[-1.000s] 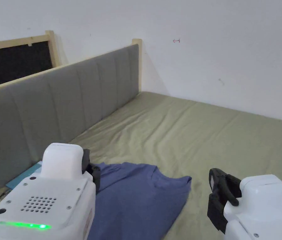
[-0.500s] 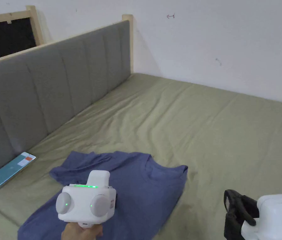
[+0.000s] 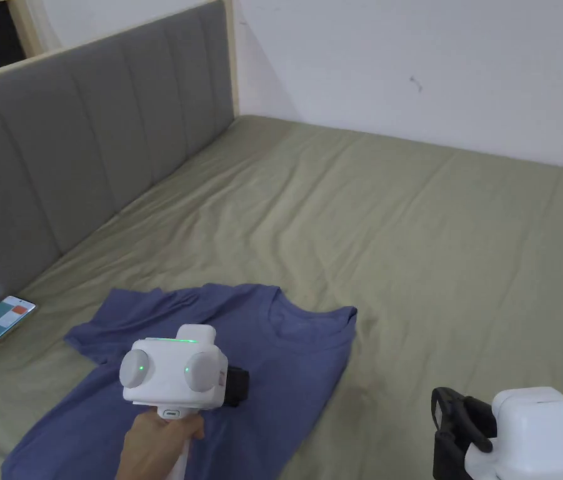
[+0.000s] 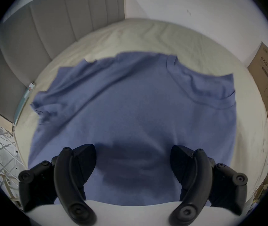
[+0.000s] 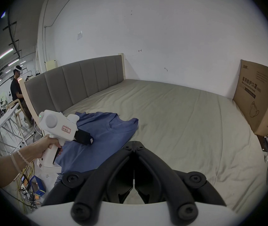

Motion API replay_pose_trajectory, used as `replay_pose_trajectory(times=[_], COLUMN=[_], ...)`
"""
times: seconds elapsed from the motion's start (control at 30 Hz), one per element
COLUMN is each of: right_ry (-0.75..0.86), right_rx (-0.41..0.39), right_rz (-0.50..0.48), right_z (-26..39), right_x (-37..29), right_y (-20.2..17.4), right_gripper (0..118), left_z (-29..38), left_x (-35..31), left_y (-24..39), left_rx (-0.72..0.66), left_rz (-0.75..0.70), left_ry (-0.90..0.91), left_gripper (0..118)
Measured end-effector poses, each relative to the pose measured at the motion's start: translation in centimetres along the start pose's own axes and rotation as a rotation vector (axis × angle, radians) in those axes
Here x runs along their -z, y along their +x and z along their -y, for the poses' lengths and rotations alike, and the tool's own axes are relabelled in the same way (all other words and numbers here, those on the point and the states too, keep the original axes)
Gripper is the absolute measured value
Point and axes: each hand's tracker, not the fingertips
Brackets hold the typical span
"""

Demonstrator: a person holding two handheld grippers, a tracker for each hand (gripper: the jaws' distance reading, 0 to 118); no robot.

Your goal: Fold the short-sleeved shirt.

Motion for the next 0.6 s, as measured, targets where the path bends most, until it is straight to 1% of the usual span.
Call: replay_pose_trajectory(times=[0.07, 0.1, 0.13, 0.2, 0.23, 0.27, 0.33, 0.37, 0.4, 0.43, 0.47, 0.53, 0.6], right_ry=[-0.012, -0.018, -0.021, -0.029, -0.034, -0.037, -0.043, -0.048, -0.053, -0.056, -0.062, -0.070, -0.070], right_rx=[0.008, 0.014, 0.022, 0.041, 0.050, 0.059, 0.073, 0.075, 0.076, 0.074, 0.073, 0.083, 0.102], right_rz=[0.003, 0.007, 0.010, 0.013, 0.014, 0.017, 0.019, 0.018, 0.020, 0.024, 0.028, 0.035, 0.045], right_z=[0.2, 0.3, 0.4, 0.5, 0.6, 0.7, 0.9, 1.0, 1.1, 1.2, 1.3, 1.5, 1.7], right_x=[0.2, 0.3, 0.4, 0.6, 0.7, 0.7, 0.7, 0.7, 0.6, 0.5, 0.5, 0.4, 0.1], right_y=[0.3, 0.5, 0.7, 1.1, 1.3, 1.4, 1.4, 1.5, 1.6, 1.6, 1.7, 2.0, 2.4], right_gripper=[2, 2, 2, 2, 2, 2, 2, 2, 2, 2, 2, 2, 2], left_z=[0.1, 0.0, -0.3, -0.3, -0.4, -0.4, -0.4, -0.4, -0.3, -0.2, -0.1, -0.2, -0.3], left_x=[0.4, 0.1, 0.3, 0.1, 0.1, -0.4, -0.8, -1.3, -1.3, -1.1, -0.9, -1.4, -2.1], left_y=[-0.1, -0.4, -0.7, -0.8, -0.9, -1.1, -1.7, -2.3, -2.9, -3.5, -3.8, -4.0, -4.4], left_rx=[-0.026, -0.062, -0.066, -0.056, -0.047, -0.049, -0.074, -0.124, -0.181, -0.190, -0.166, -0.162, -0.204], left_rz=[-0.003, 0.008, 0.005, 0.008, 0.004, 0.012, 0.028, 0.039, 0.040, 0.095, 0.093, 0.104, 0.135], left_ry=[0.015, 0.016, 0.007, 0.015, 0.013, 0.013, 0.023, 0.037, 0.041, 0.021, 0.019, 0.018, 0.026], left_gripper=[102, 101, 96, 74, 67, 64, 28, 17, 14, 14, 13, 11, 11])
